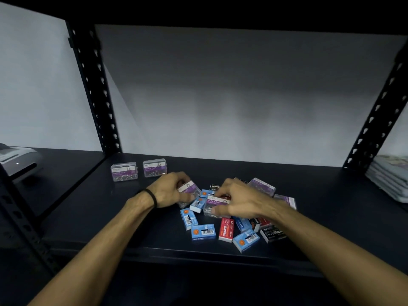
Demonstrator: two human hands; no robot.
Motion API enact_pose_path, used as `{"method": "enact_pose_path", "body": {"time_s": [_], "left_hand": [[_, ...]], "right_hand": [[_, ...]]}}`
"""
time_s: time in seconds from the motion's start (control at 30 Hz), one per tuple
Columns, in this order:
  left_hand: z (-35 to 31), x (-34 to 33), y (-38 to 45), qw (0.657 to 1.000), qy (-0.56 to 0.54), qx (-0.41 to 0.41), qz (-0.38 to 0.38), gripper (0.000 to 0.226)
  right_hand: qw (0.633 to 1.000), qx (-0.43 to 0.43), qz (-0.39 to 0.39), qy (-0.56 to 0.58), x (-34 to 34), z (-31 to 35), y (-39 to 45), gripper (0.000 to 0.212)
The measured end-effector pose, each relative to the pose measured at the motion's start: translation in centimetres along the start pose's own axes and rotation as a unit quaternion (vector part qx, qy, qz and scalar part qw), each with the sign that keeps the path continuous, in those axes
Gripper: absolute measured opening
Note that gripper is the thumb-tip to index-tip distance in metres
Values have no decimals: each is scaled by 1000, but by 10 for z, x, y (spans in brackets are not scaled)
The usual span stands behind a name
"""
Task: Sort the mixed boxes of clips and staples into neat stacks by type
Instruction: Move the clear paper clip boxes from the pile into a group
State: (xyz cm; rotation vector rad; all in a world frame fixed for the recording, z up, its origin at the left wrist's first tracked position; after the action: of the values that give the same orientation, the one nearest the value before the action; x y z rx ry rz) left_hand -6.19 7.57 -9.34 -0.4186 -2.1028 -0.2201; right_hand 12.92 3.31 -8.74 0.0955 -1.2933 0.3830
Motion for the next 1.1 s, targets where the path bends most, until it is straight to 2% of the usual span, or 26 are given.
{"method": "enact_pose_path", "body": {"time_s": [0.13, 0.27, 0.5, 0.67, 0.97, 1.1], "left_hand": [[-7, -1, -1, 999, -3, -42, -12, 51], [-10, -6, -2, 996, -52, -70, -5, 60], [-12, -9, -2, 994, -74, -82, 13, 69], [-4, -5, -1, 995, -86, -53, 5, 56], [-10, -4, -6, 992, -103, -77, -8, 52], [-7, 1, -8, 988, -128, -86, -22, 46]], "right_hand": [[1000, 8, -8, 14, 0, -5, -2, 54], [999, -4, -4, 38, 1, -13, -5, 55], [999, -6, -17, 48, 4, -15, -8, 51], [998, -8, -25, 63, 7, -17, -9, 47], [996, 5, -89, 10, 7, -13, -10, 47], [996, 3, -50, 68, 7, -12, -8, 45]]}}
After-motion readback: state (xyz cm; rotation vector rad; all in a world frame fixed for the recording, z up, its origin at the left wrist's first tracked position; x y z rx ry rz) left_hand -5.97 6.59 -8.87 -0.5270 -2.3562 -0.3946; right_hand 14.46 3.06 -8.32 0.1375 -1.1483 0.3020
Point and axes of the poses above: each hand's wrist, its own y-axis towards the middle knuckle, its own x-axis out of the back of the hand, z = x × y, the point moved 6 cm from there along y, towards the middle knuckle, and after that the axes turned 2 degrees about -x, right-handed, at the moved point
